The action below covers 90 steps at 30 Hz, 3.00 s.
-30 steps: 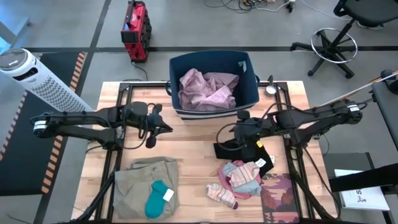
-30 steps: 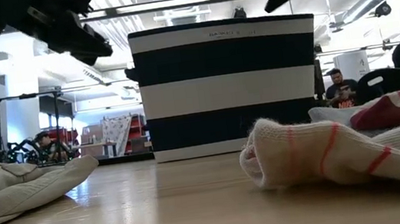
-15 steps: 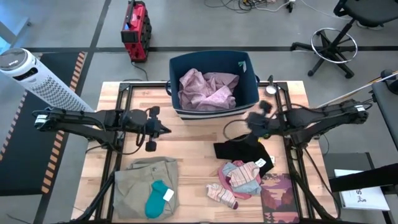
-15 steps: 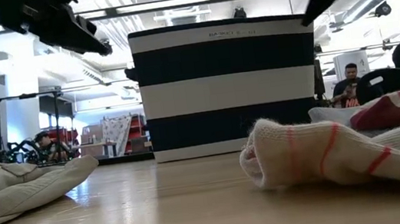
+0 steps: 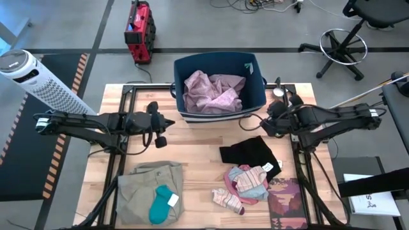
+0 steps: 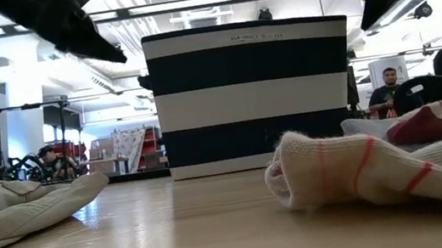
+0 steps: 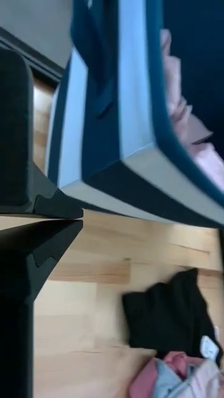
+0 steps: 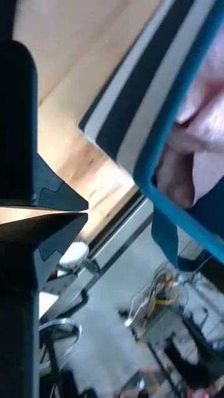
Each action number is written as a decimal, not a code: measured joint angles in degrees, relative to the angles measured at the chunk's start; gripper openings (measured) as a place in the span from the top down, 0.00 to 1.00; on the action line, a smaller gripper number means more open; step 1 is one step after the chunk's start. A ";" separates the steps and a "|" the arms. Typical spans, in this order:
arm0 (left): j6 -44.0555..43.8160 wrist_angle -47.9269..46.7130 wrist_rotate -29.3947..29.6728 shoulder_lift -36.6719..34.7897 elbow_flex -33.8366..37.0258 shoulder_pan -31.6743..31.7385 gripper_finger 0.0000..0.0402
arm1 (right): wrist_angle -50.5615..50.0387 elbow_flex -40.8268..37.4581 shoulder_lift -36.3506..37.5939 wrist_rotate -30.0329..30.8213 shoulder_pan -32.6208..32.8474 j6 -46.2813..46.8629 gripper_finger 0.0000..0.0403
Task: Sort clothes
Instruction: Put the top white striped sock into the blue laundry bin
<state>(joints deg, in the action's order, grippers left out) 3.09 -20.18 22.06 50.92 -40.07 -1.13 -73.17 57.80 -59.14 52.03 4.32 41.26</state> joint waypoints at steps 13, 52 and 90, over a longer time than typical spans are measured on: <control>3.31 4.36 0.13 -0.15 -0.31 0.17 1.00 | 24.62 -0.04 -1.24 -21.78 -2.96 -25.68 0.99; -19.30 -11.15 -13.62 5.56 -0.31 -22.70 1.00 | 41.71 -5.22 -1.83 -39.79 16.59 -40.64 1.00; -38.11 -4.79 -33.76 25.12 -0.31 -28.42 0.54 | 58.43 -13.42 -3.56 -49.05 16.41 -43.41 0.99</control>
<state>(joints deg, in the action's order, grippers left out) -35.03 -24.97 -11.69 76.03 -40.38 -29.55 -14.74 44.38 -62.70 2.98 20.73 -2.15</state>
